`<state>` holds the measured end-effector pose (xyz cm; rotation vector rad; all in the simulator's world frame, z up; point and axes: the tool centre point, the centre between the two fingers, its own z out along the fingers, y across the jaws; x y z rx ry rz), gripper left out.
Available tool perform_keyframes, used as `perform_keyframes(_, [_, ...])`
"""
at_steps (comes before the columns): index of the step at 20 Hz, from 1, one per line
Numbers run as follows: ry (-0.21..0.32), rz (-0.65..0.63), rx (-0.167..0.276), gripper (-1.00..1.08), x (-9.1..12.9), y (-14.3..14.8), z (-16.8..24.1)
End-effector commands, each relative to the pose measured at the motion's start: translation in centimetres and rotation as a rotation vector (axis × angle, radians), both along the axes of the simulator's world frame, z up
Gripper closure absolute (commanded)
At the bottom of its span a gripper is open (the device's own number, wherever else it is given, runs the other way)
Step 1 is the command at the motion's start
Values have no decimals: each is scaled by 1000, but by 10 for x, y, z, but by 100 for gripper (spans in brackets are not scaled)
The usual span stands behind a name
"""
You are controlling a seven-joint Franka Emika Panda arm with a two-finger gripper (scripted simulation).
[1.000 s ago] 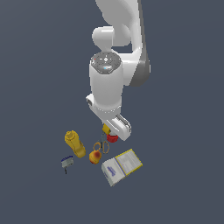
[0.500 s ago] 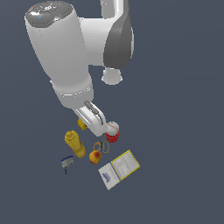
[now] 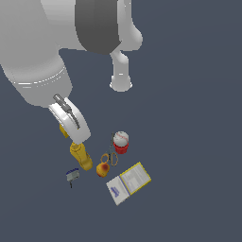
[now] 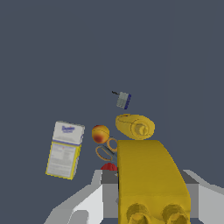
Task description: Pick up a designated object from a clutter of objects.
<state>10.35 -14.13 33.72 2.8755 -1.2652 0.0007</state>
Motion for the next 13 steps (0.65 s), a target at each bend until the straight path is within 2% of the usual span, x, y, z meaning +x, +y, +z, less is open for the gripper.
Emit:
perform_keyframes(1, [0,1,0,108,4,-7,9])
perform_keyframes(13, [0,0,0,108,11,-20,23])
